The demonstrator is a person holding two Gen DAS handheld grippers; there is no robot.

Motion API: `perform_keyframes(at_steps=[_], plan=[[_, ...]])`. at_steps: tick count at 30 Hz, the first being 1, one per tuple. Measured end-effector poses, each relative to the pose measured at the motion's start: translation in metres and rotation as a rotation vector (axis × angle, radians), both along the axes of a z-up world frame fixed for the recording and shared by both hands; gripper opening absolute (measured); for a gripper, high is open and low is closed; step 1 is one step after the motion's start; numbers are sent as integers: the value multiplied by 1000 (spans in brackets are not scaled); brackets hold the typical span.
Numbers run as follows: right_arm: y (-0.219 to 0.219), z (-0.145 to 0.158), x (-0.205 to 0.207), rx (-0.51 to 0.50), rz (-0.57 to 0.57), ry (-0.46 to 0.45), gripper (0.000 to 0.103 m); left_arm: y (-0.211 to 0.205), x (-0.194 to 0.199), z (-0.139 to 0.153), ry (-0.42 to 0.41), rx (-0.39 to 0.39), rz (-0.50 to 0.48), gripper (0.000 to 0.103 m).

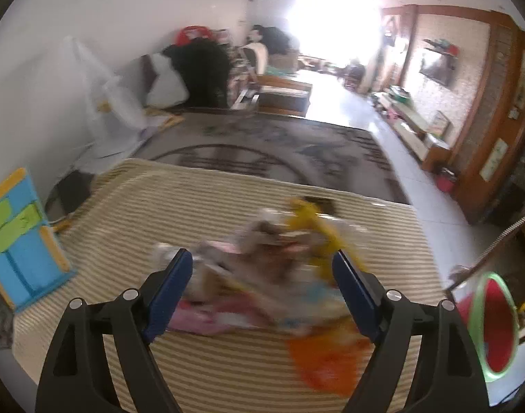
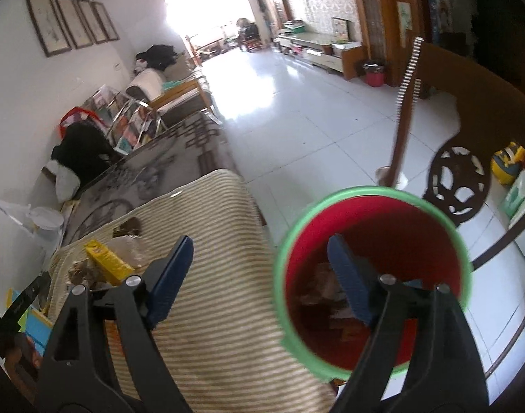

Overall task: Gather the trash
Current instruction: 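Grasp the pink wrapper with the left tool while the right tool grasps a blue-grey wrapper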

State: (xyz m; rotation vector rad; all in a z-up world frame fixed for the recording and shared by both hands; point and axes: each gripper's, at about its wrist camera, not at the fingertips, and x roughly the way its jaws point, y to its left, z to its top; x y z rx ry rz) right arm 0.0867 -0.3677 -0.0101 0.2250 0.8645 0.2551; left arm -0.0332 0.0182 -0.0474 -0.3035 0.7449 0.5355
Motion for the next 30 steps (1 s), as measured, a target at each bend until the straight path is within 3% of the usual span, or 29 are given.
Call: perform_keyframes(at_steps=[6, 8, 15, 17, 20, 21, 22, 24, 27, 30], plan=[[77, -3, -13, -21, 73, 31, 80, 64, -19, -22, 67, -58, 56, 81], [100, -5, -20, -31, 106, 41, 80, 79, -23, -39, 107, -125, 59, 81], [168, -2, -48, -89, 182, 29, 80, 113, -36, -110, 175, -531, 148, 81], [179, -2, -56, -92, 190, 33, 80, 120, -32, -121, 160, -600, 158, 81], [193, -2, -66, -99, 197, 34, 80, 130, -24, -132, 135, -641, 174, 76], [196, -2, -68, -101, 198, 32, 80, 132, -18, -141, 165, -662, 156, 68], [200, -1, -72, -105, 202, 28, 80, 130, -13, -149, 203, -687, 131, 49], [208, -2, -76, -109, 211, 32, 80, 131, -13, -151, 210, -693, 101, 38], [219, -8, -78, -99, 226, 48, 80, 133, -17, -148, 195, -685, 53, 33], [235, -16, -76, -92, 269, 85, 80, 137, -24, -136, 208, -577, 17, 32]])
